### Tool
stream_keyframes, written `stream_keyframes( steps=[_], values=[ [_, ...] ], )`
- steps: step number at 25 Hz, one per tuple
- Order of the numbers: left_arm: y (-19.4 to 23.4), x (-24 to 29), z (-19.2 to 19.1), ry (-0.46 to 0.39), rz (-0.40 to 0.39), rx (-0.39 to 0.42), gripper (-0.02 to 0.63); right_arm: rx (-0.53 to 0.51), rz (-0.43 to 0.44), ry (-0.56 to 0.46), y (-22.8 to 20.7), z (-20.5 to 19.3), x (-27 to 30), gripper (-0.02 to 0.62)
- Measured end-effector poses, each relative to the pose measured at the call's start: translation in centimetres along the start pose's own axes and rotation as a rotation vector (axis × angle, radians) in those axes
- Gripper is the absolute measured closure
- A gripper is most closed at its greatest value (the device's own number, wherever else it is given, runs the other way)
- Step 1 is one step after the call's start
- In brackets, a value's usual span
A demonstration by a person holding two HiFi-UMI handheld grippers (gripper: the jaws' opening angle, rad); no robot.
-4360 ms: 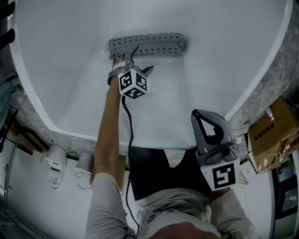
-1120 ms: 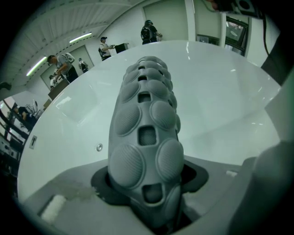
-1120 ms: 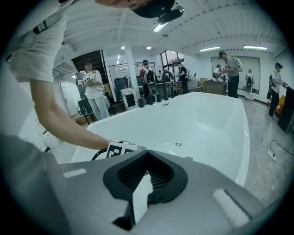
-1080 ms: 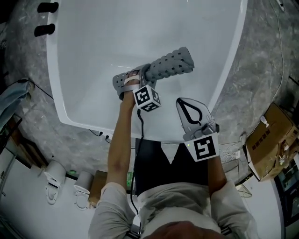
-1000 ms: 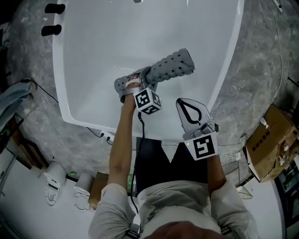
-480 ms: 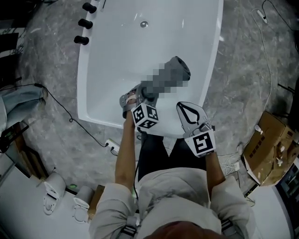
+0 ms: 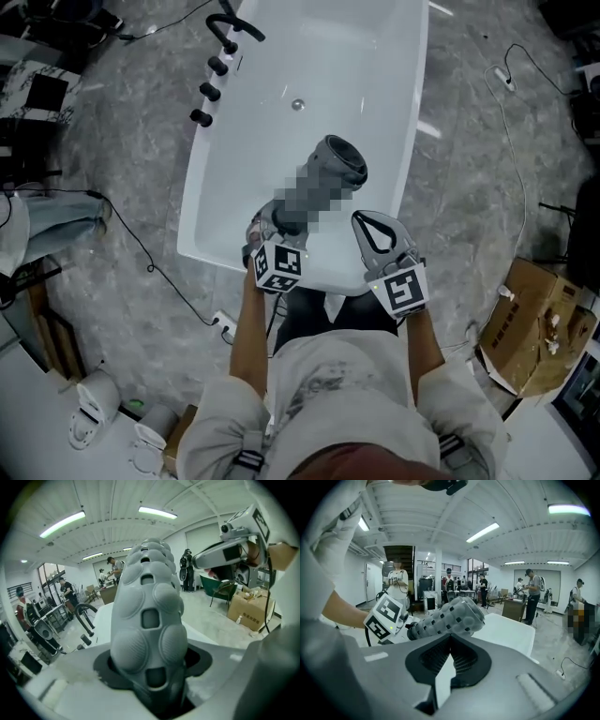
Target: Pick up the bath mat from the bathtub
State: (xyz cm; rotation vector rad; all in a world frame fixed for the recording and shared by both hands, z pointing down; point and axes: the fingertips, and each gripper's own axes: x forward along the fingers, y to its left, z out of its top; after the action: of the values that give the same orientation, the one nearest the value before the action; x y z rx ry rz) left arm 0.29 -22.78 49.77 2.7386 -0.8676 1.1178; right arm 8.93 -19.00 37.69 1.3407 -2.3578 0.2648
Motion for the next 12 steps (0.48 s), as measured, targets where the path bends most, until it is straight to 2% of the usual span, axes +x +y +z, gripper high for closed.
stream_keyframes(
  steps=[3, 8, 12],
  values=[
    [1.4, -2.8, 3.1, -0.074, 0.019, -0.04, 0.347, -0.042, -0.017, -0.035, -0.5, 2.9, -0.7, 0.592],
    [2.5, -8.6, 8.8, -0.22, 0.03, -0.118, 0.35, -0.038, -0.038, -0.098, -0.8, 6.9, -3.5, 0.592],
    [3.4, -13.2, 11.1, -0.291, 0.059, -0.158, 0.354, -0.041, -0.034, -0.124, 0.3, 9.2, -5.3, 0.592]
  ],
)
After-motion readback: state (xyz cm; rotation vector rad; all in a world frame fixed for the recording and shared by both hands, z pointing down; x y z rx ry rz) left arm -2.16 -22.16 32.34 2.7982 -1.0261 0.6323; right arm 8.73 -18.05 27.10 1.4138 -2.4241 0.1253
